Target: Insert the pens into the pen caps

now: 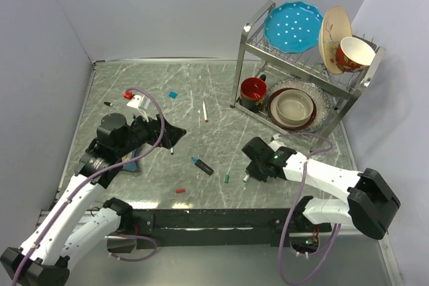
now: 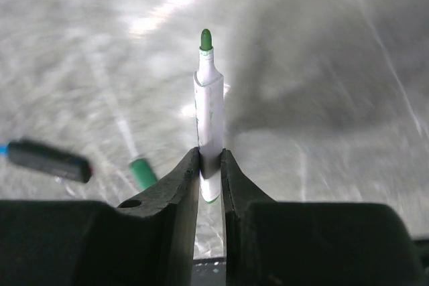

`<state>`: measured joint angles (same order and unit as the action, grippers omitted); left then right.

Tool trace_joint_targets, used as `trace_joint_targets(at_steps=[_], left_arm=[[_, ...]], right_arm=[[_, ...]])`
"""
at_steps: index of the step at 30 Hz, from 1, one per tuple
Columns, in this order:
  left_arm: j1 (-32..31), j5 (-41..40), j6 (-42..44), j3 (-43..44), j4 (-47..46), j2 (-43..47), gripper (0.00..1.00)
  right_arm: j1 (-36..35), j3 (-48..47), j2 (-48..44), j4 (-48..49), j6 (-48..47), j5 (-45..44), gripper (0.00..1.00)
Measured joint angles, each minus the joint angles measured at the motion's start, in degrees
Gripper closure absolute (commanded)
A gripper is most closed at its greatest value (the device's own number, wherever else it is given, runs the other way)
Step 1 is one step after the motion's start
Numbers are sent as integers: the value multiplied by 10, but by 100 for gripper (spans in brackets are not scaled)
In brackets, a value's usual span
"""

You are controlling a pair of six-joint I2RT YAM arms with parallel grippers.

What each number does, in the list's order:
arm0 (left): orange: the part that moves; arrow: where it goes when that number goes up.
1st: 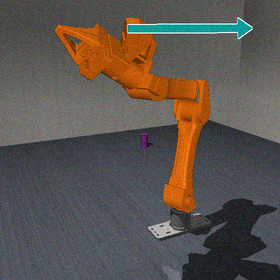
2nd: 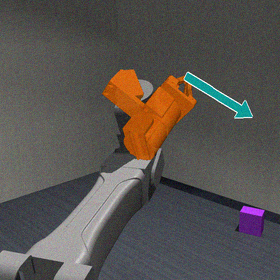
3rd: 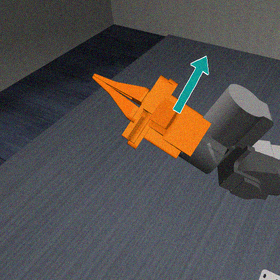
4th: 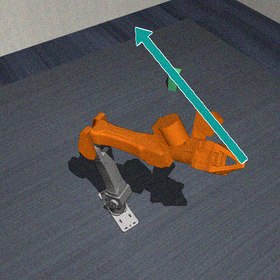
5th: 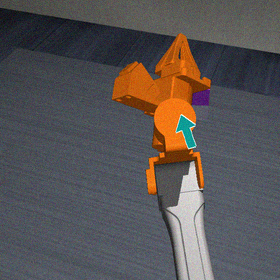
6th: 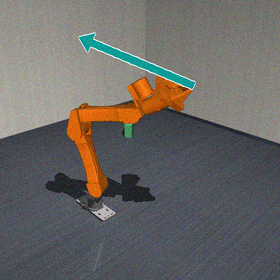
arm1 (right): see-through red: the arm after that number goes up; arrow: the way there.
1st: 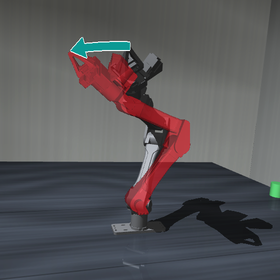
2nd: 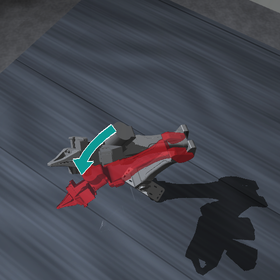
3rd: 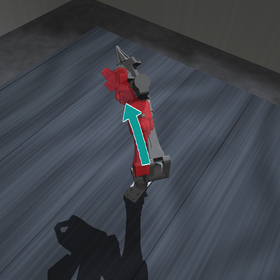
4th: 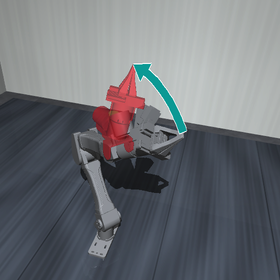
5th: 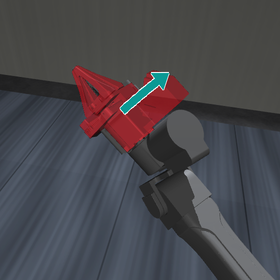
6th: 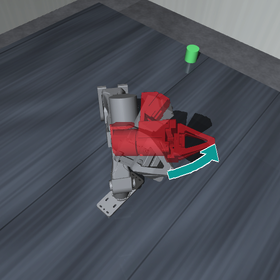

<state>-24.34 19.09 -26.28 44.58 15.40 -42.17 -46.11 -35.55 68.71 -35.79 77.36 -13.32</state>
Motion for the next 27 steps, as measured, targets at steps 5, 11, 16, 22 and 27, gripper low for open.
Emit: trace_joint_targets(at_steps=[5, 11, 16, 22, 27], left_arm=[[0, -8, -31, 0, 6, -1, 7], [0, -7, -62, -7, 13, -9, 10], [0, 11, -88, -18, 15, -18, 12], [0, 32, -109, -27, 9, -28, 15], [0, 63, -136, -58, -38, -32, 20]], right_arm=[[-2, -2, -5, 63, -120, -7, 100], [-4, -2, -5, 131, -237, 13, 100], [-10, -2, -5, 177, -317, 38, 100], [-22, -2, -13, 215, -377, 66, 100], [-47, -2, -39, 262, -404, 94, 100]])
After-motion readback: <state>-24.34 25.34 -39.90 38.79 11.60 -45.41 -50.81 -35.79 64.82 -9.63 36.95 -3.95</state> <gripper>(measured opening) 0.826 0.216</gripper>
